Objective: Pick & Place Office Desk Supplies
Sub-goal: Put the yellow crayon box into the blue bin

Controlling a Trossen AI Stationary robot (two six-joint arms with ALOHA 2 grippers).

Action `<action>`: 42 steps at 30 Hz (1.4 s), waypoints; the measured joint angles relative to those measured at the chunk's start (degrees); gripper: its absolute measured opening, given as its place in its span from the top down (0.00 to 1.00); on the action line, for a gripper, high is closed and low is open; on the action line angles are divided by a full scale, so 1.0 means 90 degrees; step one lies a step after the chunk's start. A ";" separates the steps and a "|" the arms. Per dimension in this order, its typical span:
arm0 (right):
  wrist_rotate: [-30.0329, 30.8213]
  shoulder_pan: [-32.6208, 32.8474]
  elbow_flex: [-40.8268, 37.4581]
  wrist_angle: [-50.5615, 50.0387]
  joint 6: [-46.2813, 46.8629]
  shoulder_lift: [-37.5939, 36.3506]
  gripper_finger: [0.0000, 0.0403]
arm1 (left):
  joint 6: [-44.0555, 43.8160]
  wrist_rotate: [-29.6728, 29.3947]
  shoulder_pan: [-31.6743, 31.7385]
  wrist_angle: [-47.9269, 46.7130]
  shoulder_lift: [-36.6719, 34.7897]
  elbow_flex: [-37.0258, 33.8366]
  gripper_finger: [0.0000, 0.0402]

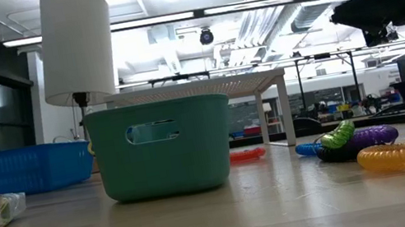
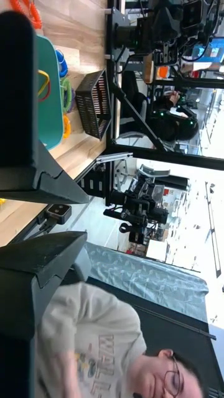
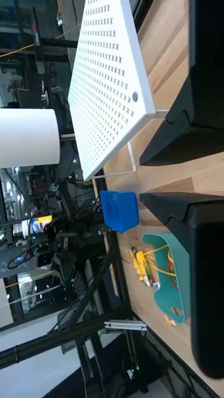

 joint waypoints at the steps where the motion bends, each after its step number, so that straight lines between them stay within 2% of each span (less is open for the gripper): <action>1: 0.0000 0.0000 0.0000 0.0000 0.0000 0.0000 0.84 | 0.0000 0.0000 0.0000 -0.0002 -0.0002 0.0000 0.80; 26: 0.0000 0.0001 -0.0005 0.0010 -0.0001 0.0000 0.84 | -0.0043 -0.0060 0.0004 0.0000 0.0004 0.0000 0.80; 31: -0.0002 0.0002 -0.0005 0.0010 0.0000 0.0000 0.84 | -0.0053 -0.0647 0.0007 0.0000 0.0010 0.0000 0.80; 39: 0.0000 0.0002 -0.0005 0.0011 -0.0001 0.0000 0.84 | -0.0441 -0.2817 0.0007 -0.0002 0.0010 0.0000 0.80; 42: 0.0000 0.0002 -0.0005 0.0012 -0.0002 0.0000 0.84 | -0.0488 -0.3192 0.0007 -0.0002 0.0010 0.0000 0.80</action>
